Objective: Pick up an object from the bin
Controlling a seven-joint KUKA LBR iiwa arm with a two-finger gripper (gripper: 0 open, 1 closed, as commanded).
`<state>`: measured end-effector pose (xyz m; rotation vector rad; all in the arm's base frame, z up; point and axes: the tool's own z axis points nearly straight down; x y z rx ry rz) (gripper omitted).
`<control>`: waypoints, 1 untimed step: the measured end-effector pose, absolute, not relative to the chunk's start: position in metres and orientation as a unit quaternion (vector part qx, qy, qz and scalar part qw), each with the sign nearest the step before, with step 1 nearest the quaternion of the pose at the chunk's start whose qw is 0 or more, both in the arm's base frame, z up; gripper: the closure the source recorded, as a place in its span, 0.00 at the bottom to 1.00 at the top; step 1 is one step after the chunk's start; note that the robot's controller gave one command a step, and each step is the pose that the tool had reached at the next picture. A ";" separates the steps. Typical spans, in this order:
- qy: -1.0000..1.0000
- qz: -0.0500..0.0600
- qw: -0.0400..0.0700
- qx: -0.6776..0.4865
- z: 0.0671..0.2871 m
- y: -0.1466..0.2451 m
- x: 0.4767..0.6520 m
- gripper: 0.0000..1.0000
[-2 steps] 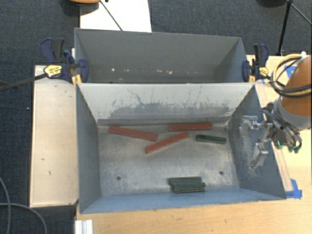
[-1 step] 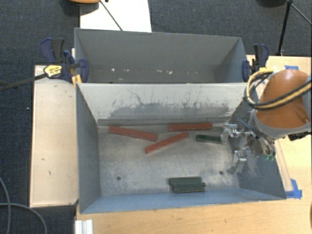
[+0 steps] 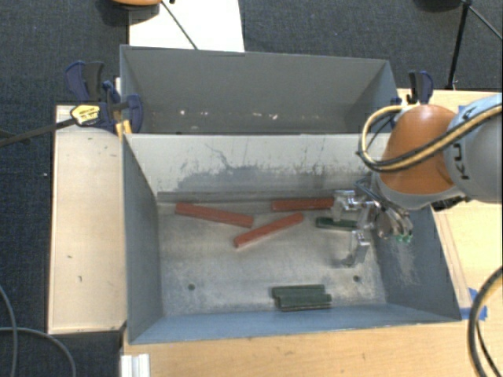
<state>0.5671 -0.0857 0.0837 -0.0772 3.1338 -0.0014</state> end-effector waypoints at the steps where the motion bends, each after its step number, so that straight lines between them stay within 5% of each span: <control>1: 1.000 0.000 0.001 -0.031 0.067 -0.076 0.585 0.00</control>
Offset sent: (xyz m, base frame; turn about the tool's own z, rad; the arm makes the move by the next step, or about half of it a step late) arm 0.0231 -0.0247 -0.0111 0.1437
